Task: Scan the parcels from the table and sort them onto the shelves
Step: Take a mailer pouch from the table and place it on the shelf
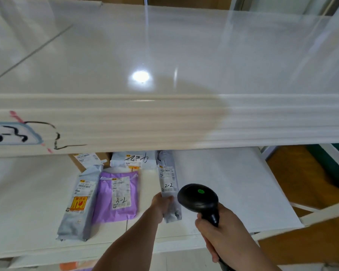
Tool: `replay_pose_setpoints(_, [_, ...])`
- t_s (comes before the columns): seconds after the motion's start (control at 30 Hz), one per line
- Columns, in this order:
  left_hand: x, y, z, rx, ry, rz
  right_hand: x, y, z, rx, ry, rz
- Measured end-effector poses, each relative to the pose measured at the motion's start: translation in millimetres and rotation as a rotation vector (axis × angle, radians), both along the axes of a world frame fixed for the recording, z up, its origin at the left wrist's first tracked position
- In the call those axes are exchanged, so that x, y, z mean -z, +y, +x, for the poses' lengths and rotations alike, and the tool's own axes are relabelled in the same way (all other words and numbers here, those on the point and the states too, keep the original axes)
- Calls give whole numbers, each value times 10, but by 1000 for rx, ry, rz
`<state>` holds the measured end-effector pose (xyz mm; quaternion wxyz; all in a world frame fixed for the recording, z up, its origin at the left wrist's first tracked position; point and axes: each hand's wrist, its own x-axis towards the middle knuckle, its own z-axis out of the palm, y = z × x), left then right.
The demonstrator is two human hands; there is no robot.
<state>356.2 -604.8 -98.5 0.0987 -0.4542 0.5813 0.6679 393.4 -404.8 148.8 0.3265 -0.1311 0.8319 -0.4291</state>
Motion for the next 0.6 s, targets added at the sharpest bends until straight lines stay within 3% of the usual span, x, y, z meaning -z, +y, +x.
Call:
replay_pose_setpoints(0.13, [-101,5,-140,21,-4,-58,-16,134,-64,14,-8,-10])
replay_pose_setpoints(0.3, [-387,-73,-139,42,-36,-338,-111,292,-85,34,2,-39])
replay_pose_setpoints(0.43, [-791,-141,-87,233,-7,-657,-271,494,-44,60,16,-72])
replay_pose_setpoints(0.6, [-1514,184,-64,755,60,-991,-520,926,77,130,38,-98])
